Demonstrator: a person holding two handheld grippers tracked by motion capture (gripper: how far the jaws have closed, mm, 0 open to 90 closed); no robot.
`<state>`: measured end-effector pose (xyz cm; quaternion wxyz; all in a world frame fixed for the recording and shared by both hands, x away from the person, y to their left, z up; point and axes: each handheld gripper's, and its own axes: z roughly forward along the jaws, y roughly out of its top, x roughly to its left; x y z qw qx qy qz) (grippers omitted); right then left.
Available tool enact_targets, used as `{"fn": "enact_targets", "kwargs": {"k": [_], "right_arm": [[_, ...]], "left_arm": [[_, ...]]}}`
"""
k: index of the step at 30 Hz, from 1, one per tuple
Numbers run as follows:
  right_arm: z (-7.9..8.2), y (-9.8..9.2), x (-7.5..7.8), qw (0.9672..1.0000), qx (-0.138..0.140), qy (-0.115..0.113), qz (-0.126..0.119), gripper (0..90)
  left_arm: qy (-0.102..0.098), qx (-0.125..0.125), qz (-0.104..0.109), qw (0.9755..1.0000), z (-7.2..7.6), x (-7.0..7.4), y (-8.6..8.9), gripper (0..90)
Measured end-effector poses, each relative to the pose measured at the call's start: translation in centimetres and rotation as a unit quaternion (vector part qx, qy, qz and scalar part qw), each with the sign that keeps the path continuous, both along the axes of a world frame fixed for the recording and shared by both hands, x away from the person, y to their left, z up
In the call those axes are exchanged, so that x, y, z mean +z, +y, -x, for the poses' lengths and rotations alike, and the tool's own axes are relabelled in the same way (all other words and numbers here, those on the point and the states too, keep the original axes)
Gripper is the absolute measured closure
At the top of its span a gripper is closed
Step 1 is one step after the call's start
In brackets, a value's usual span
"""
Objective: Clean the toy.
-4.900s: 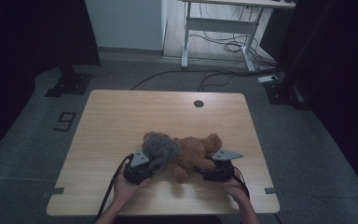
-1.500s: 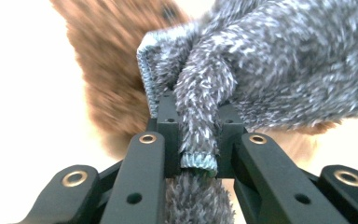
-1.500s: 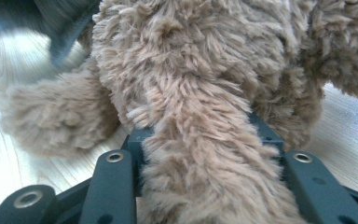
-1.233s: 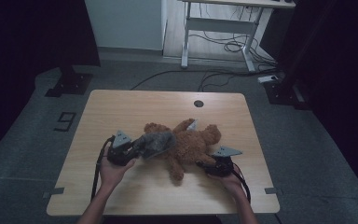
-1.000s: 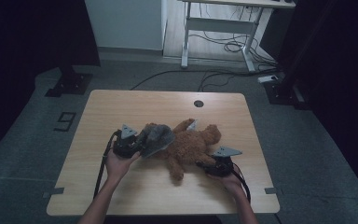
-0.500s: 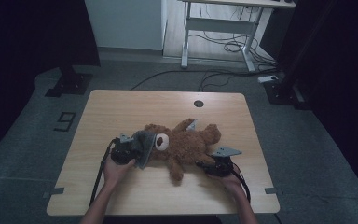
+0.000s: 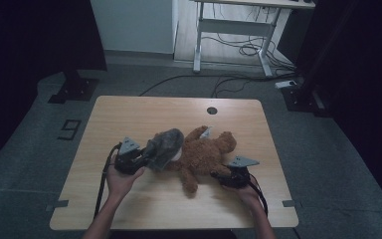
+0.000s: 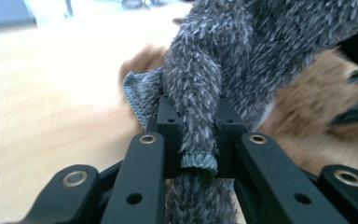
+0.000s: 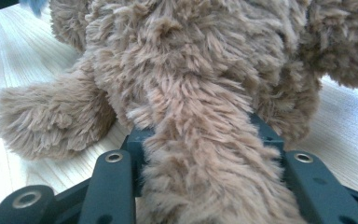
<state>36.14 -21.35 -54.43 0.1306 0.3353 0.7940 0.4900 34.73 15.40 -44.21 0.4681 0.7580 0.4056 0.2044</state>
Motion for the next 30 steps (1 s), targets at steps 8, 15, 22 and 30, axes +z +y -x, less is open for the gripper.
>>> {"fn": "enact_targets", "kwargs": {"k": [8, 15, 22, 30], "right_arm": [[0.1, 0.0, -0.1, 1.0, 0.001, 0.0, -0.001, 54.9], [0.0, 0.1, -0.1, 1.0, 0.005, -0.002, 0.0, 54.9], [0.0, 0.1, -0.2, 1.0, 0.0, -0.001, 0.003, 55.0], [-0.9, -0.1, -0.5, 0.9999, -0.01, 0.004, 0.0, 54.9]], "left_arm": [[0.022, 0.037, -0.092, 0.9948, -5.3, -0.8, -3.8, 77.1], [0.064, 0.081, -0.101, 0.9895, -6.8, -3.4, -1.1, 77.2], [0.097, 0.072, -0.107, 0.9869, -5.6, -6.4, 0.2, 77.3], [0.121, 0.049, -0.079, 0.9883, -4.3, -8.5, 0.9, 77.4]]}}
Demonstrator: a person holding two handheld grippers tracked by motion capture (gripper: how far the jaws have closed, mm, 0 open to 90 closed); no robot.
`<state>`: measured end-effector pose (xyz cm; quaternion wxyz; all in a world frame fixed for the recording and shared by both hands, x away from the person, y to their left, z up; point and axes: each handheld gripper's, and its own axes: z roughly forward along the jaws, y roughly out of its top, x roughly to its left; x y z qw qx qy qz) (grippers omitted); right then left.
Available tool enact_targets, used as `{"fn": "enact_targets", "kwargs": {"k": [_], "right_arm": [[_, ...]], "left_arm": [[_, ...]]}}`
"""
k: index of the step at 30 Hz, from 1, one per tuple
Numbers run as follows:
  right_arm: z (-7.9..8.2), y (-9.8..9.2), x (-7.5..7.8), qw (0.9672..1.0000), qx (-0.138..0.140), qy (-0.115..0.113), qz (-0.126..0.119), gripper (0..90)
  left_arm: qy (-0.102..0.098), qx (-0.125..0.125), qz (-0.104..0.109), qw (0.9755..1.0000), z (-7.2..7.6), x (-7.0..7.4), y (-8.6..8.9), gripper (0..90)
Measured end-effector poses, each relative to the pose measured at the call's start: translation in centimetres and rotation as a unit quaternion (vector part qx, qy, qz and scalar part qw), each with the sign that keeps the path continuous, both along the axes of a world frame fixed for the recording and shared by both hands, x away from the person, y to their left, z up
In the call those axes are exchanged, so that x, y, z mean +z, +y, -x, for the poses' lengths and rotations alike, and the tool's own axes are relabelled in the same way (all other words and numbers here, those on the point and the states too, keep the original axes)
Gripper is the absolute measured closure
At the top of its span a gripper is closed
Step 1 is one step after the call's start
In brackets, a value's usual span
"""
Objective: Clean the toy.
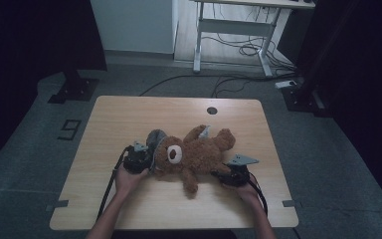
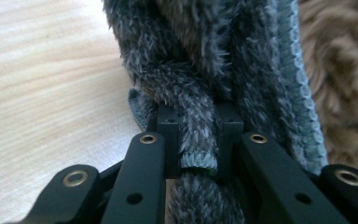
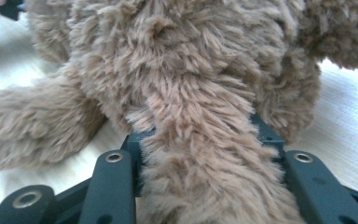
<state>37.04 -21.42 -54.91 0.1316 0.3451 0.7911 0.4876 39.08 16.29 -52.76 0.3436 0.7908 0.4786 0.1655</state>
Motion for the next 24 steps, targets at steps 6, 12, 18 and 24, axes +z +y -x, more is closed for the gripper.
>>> {"fn": "enact_targets", "kwargs": {"k": [6, 12, 18, 24], "right_arm": [[-0.8, 0.0, 0.0, 0.9999, -0.016, 0.0, -0.003, 53.7], [-0.2, -0.3, 0.0, 0.9997, -0.025, -0.001, 0.001, 44.9], [0.3, -0.7, 0.5, 0.9991, -0.042, -0.006, -0.008, 38.7], [0.6, -1.0, 0.7, 0.9985, -0.052, -0.01, -0.012, 36.1]], "left_arm": [[0.002, 0.003, -0.008, 1.0, 0.0, 0.2, 0.2, 76.7], [-0.022, 0.014, -0.001, 0.9997, 0.7, 1.1, 1.5, 76.3], [-0.044, 0.019, 0.006, 0.9988, 1.7, 2.7, 2.9, 75.8], [-0.051, 0.021, -0.003, 0.9985, 3.1, 3.1, 4.3, 75.4]]}}
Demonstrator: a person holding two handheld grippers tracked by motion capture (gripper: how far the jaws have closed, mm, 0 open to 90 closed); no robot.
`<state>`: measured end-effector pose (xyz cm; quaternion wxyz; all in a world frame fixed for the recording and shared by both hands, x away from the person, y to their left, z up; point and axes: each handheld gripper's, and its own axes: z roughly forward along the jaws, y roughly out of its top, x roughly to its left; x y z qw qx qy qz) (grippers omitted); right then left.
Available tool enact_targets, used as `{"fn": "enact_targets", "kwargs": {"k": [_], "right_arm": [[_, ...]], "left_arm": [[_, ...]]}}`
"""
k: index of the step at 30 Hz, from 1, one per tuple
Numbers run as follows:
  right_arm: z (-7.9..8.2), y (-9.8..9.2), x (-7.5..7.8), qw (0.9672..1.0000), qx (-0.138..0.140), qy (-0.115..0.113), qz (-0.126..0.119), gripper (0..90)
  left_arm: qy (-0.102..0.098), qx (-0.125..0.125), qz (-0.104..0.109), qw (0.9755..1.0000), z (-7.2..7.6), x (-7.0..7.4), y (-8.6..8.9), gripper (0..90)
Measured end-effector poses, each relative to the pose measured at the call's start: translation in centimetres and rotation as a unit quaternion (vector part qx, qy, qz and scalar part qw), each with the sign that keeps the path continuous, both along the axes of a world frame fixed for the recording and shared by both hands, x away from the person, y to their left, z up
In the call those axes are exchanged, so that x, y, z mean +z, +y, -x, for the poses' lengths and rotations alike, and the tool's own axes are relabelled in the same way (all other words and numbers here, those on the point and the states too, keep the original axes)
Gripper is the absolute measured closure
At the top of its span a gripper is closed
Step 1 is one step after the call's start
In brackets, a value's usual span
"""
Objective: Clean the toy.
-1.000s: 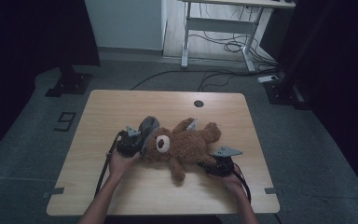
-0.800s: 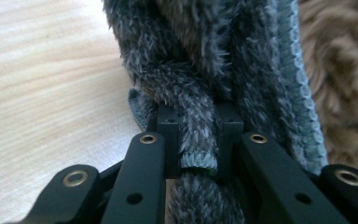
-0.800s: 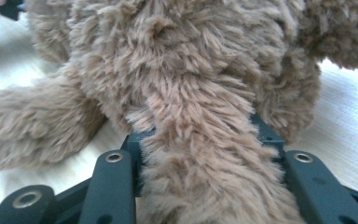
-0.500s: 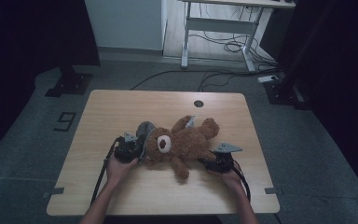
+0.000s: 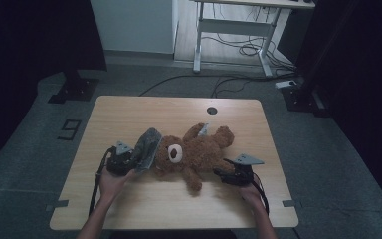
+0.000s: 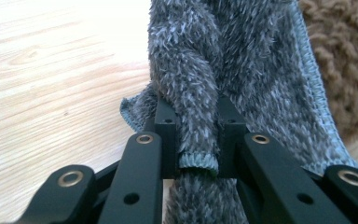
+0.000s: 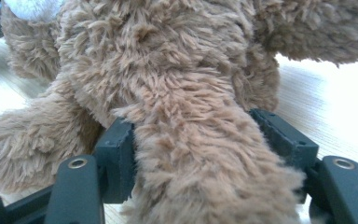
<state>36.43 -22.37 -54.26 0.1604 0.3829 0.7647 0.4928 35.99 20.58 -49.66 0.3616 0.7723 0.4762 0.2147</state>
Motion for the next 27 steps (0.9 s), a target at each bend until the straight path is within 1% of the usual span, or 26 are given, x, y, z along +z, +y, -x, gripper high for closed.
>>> {"fn": "enact_targets", "kwargs": {"k": [5, 7, 11, 15, 19, 22, 24, 25, 26, 27], "right_arm": [[0.3, -0.3, 0.2, 1.0, -0.004, -0.005, -0.003, 36.1], [0.5, -0.4, 0.3, 1.0, -0.006, -0.006, -0.004, 36.2], [0.8, -0.8, 0.3, 0.9999, -0.009, -0.004, -0.005, 36.3], [1.0, -1.1, 0.1, 0.9999, -0.009, -0.001, -0.005, 36.3], [1.1, -1.2, 0.0, 0.9999, -0.01, -0.001, -0.005, 36.3], [1.2, -1.3, 0.0, 0.9999, -0.011, -0.001, -0.005, 36.3], [1.1, -1.3, 0.0, 0.9999, -0.011, -0.001, -0.005, 36.3], [1.2, -1.3, 0.0, 0.9999, -0.011, -0.001, -0.005, 36.2], [1.2, -1.4, 0.0, 0.9999, -0.011, -0.003, -0.005, 36.1], [1.2, -1.4, 0.0, 0.9999, -0.01, -0.003, -0.005, 36.1]], "left_arm": [[0.005, 0.009, -0.011, 0.9999, 1.0, -0.2, 1.7, 75.0], [0.007, 0.014, -0.012, 0.9998, 1.4, -0.4, 2.5, 74.8], [0.017, 0.017, -0.015, 0.9996, 2.4, -1.1, 3.9, 74.1], [0.024, 0.03, -0.016, 0.9991, 3.0, -1.9, 5.2, 74.0], [0.028, 0.037, -0.02, 0.9987, 3.3, -2.6, 5.8, 73.8], [0.03, 0.039, -0.028, 0.9984, 3.3, -2.7, 5.9, 72.8], [0.028, 0.041, -0.029, 0.9983, 3.2, -2.7, 5.9, 70.2], [0.026, 0.042, -0.029, 0.9984, 3.2, -2.7, 5.8, 67.2], [0.024, 0.045, -0.028, 0.9983, 3.2, -2.6, 5.8, 63.3], [0.025, 0.045, -0.028, 0.9983, 3.2, -2.6, 5.7, 57.3]]}}
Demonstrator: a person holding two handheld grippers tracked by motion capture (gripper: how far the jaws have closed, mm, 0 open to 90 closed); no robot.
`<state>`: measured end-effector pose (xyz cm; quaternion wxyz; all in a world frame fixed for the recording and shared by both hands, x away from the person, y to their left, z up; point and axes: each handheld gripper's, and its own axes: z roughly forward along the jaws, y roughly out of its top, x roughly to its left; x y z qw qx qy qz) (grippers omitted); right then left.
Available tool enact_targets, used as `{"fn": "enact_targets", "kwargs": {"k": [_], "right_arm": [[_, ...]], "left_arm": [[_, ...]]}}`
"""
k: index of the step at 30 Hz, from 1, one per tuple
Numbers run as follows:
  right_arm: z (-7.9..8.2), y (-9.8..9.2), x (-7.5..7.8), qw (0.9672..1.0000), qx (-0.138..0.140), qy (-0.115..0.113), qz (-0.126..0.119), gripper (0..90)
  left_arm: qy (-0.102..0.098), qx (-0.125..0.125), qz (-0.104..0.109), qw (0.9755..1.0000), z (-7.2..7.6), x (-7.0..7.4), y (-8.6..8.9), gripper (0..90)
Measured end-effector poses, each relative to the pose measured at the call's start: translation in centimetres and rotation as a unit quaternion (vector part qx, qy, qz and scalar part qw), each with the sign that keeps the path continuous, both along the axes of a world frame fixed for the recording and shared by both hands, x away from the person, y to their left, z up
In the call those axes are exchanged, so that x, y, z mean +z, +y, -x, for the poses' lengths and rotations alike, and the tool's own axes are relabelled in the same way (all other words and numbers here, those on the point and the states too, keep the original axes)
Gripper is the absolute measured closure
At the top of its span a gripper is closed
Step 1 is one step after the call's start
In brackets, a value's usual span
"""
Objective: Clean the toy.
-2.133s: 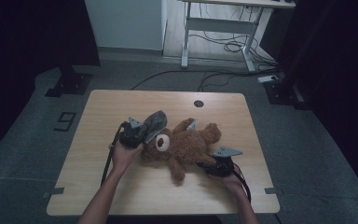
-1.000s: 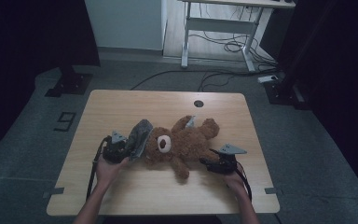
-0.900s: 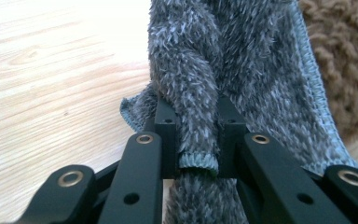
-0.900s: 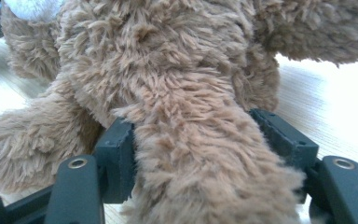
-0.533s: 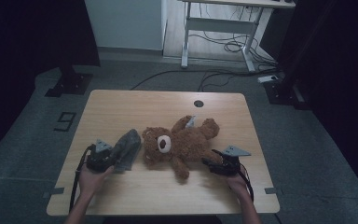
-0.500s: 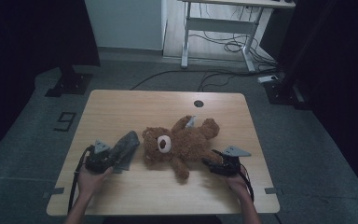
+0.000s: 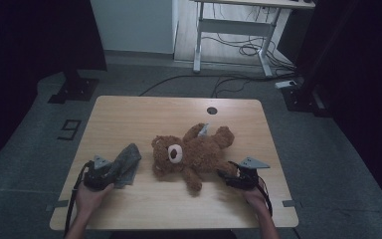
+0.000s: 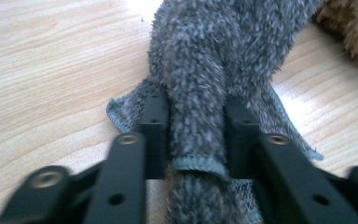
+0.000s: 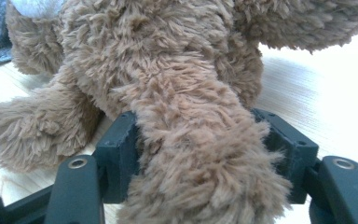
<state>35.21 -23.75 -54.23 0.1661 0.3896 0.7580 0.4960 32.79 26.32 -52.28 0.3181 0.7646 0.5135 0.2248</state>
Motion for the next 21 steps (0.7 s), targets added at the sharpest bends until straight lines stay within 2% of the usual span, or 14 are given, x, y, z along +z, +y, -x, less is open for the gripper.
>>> {"fn": "enact_targets", "kwargs": {"k": [3, 7, 9, 13, 21], "right_arm": [[0.1, -0.1, 0.1, 1.0, -0.001, -0.001, -0.002, 35.9], [0.1, -0.1, 0.1, 1.0, -0.002, -0.001, -0.002, 35.7], [0.1, -0.1, 0.1, 1.0, -0.002, -0.002, -0.002, 35.6], [0.1, -0.1, 0.1, 1.0, -0.002, -0.001, -0.002, 35.5], [0.1, -0.2, 0.1, 1.0, -0.004, -0.002, -0.003, 35.3]], "left_arm": [[-0.005, 0.0, 0.001, 1.0, 0.0, 0.3, 0.0, 42.7], [-0.032, -0.007, 0.002, 0.9995, 0.3, 1.3, 0.0, 30.2], [-0.048, -0.013, -0.001, 0.9988, 0.5, 1.9, -0.1, 27.4], [-0.061, -0.021, 0.007, 0.9979, 0.8, 2.5, -0.3, 23.3], [-0.065, -0.039, 0.032, 0.9966, 1.0, 3.0, -0.9, 21.6]]}}
